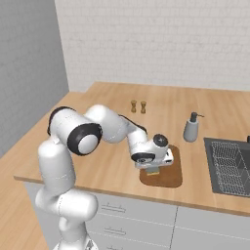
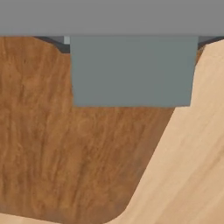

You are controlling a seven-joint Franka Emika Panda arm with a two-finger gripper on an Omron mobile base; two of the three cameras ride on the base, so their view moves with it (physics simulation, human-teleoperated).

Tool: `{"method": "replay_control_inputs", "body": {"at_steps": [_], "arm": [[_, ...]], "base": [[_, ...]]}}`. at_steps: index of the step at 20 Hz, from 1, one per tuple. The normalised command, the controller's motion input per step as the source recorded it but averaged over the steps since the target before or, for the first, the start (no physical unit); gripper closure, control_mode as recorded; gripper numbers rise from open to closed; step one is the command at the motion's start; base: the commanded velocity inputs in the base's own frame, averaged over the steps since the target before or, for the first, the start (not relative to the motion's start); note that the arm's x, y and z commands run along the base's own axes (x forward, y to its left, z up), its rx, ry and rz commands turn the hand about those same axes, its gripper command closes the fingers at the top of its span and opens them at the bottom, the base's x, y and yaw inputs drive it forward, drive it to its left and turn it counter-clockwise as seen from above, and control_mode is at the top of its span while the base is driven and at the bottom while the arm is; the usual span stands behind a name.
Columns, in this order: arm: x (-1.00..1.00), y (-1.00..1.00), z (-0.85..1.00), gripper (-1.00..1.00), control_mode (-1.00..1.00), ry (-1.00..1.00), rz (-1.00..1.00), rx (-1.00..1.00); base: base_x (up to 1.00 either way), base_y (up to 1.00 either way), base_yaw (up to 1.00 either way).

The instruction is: Pick up the sponge from the counter and clean the cutting board by briefly scrubbing or pressing down on the cutting board. Once finished, release the sponge.

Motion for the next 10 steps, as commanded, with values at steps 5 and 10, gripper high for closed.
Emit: {"method": "replay_control_inputs", "body": {"at_steps": [5, 10], "arm": [[0.40, -0.02, -1.00, 1.00, -1.00, 0.02, 0.15, 0.00], [0.36, -0.05, 0.16, 1.00, -1.00, 0.13, 0.05, 0.02]], "base": [[0.00, 0.00, 0.00], [0.00, 0.00, 0.00]]}}
